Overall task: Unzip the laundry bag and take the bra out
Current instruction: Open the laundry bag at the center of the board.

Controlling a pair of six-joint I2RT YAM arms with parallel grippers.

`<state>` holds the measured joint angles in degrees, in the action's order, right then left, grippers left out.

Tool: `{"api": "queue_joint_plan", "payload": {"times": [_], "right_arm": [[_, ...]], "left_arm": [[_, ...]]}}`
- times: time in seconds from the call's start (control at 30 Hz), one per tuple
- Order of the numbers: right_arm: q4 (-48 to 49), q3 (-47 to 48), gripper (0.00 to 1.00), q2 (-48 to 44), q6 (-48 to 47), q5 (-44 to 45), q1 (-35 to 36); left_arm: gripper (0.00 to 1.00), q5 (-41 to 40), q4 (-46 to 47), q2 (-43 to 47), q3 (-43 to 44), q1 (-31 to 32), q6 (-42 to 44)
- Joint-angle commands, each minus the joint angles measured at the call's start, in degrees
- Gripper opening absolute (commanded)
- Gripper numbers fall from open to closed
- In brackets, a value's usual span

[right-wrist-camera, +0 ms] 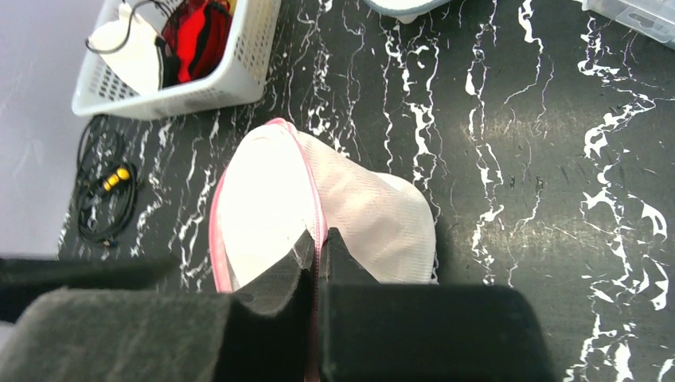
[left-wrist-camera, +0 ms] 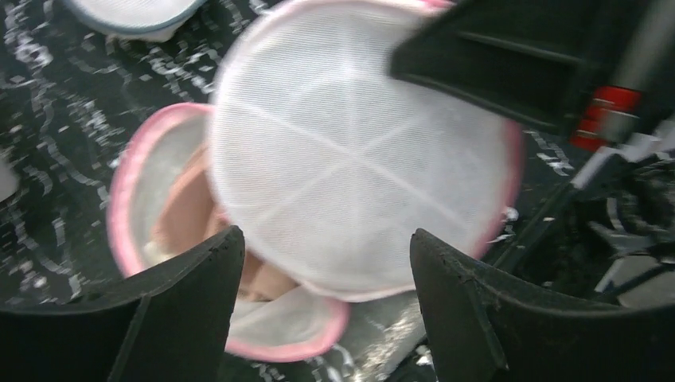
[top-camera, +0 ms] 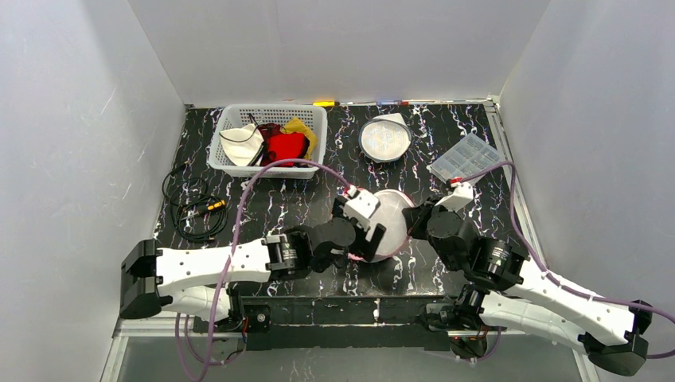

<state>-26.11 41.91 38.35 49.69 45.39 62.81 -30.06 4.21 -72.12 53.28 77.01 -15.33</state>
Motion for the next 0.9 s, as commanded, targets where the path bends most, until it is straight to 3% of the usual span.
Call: {"api": "queue_joint_plan", "payload": {"times": [0.0,0.17,0.53,0.7,0.87], "right_arm": [[0.4,-1.6,0.01,-2.5,-6.2,-3.3,-0.1],[-1.2,-1.5,0.01,-3.4,-10.7,-5.2,-0.1],[-0.4,-3.4,0.01,-6.7,-14.6,-9.0,-0.1],[0.6,-4.4,0.01,-8.1,-15.2,-10.2,-0.1],[1.7,-4.6,0.01,-8.7,-16.5,-11.2,-0.1]], "left_arm": [[0.75,-0.3,-14.7,2.9,2.9,-7.4,-2.5],[0.77,10.9,-18.4,3.3,2.3,-18.2,-2.3],[0.72,25.2,-24.6,-9.0,9.6,-29.4,3.9],[0.57,29.2,-24.7,-12.3,11.0,-31.6,2.7],[0.11,30.0,-23.4,-12.9,10.4,-31.8,1.2]]}}
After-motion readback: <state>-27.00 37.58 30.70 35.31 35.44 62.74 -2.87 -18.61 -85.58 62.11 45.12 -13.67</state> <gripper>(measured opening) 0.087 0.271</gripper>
